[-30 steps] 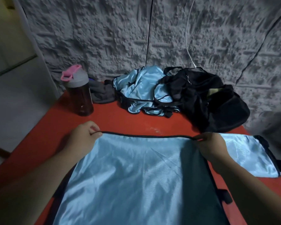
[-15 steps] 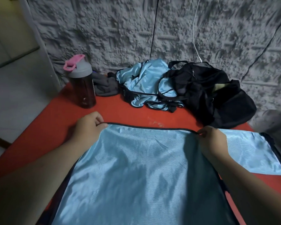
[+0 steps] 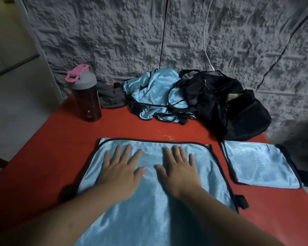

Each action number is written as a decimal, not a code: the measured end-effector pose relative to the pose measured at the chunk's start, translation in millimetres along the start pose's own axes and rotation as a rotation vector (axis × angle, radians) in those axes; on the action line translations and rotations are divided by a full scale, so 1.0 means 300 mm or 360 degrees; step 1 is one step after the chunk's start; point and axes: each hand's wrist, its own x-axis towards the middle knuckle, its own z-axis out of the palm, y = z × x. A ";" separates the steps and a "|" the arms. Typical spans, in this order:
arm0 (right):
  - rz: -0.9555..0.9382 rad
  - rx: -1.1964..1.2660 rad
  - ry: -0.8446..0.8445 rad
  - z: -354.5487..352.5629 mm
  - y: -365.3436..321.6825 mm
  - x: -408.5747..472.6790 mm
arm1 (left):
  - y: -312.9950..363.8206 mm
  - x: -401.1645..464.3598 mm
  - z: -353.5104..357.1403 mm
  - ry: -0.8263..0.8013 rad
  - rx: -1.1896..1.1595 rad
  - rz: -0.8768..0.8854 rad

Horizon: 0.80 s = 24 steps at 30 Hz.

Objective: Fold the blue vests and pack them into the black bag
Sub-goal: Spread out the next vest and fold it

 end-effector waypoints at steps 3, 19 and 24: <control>0.0046 0.0009 -0.0013 0.002 0.055 0.003 | -0.065 0.031 0.009 0.0031 -0.0107 0.0094; 0.0335 -0.0099 0.0032 -0.010 0.250 0.048 | -0.148 0.103 0.022 0.0120 -0.0035 -0.0134; 0.0427 -0.0168 0.0038 -0.020 0.278 0.032 | -0.163 0.090 0.025 0.0104 0.0051 -0.0172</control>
